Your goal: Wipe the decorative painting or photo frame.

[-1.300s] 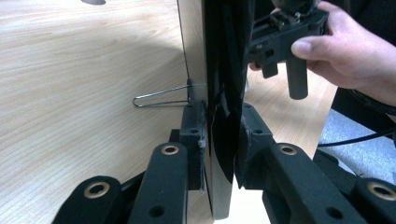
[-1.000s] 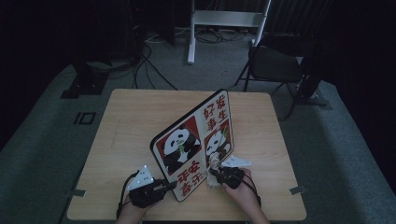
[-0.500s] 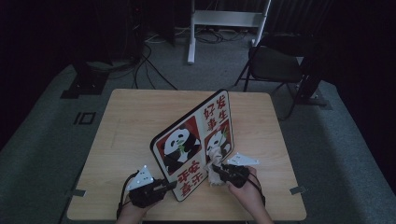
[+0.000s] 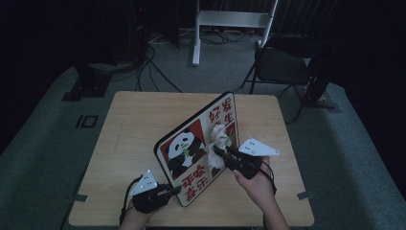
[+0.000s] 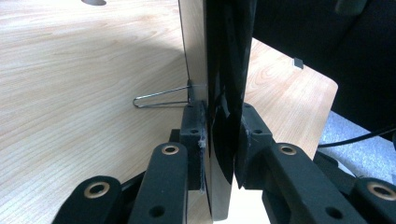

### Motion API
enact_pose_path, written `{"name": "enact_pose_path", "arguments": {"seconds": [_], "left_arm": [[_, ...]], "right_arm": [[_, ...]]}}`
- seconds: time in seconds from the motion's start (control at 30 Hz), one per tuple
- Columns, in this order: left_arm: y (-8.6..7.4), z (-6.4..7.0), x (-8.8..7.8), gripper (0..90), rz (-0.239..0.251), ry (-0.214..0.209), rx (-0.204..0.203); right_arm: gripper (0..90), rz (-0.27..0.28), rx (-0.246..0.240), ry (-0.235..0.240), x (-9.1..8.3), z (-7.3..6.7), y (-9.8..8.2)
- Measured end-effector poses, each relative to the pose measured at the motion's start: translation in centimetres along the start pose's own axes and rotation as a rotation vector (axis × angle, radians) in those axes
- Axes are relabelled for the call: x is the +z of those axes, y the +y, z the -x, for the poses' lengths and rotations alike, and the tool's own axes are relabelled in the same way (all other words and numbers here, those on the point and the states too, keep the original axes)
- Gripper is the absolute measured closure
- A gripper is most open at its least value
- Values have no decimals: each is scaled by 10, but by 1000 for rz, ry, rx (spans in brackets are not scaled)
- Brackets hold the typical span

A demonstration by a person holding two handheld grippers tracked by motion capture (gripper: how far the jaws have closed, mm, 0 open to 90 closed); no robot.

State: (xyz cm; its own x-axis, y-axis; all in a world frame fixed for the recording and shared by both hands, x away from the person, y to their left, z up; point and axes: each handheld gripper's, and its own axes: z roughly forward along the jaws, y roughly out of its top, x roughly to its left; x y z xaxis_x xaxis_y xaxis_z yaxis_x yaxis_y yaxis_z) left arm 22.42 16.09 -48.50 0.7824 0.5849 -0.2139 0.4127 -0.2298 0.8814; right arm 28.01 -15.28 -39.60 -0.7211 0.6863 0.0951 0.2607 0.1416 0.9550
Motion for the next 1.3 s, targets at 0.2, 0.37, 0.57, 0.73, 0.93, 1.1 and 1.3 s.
{"name": "enact_pose_path", "arguments": {"seconds": [0.2,0.37,0.57,0.73,0.93,1.1,1.3], "left_arm": [[0,0,0,769,-2,-1,1],[0,0,0,769,-3,1,2],[0,0,0,769,-4,2,3],[1,0,0,770,-9,2,7],[1,0,0,770,-13,10,10],[1,0,0,770,-13,10,10],[1,0,0,770,-12,9,10]], "right_arm": [[790,47,-22,12,4,-5,24],[789,80,-42,26,9,-10,42],[789,115,-55,60,19,-19,64],[788,108,-81,80,32,-27,75],[788,67,-68,66,46,-22,65],[788,56,-67,52,46,-19,56],[788,34,-62,42,47,-18,44]]}}
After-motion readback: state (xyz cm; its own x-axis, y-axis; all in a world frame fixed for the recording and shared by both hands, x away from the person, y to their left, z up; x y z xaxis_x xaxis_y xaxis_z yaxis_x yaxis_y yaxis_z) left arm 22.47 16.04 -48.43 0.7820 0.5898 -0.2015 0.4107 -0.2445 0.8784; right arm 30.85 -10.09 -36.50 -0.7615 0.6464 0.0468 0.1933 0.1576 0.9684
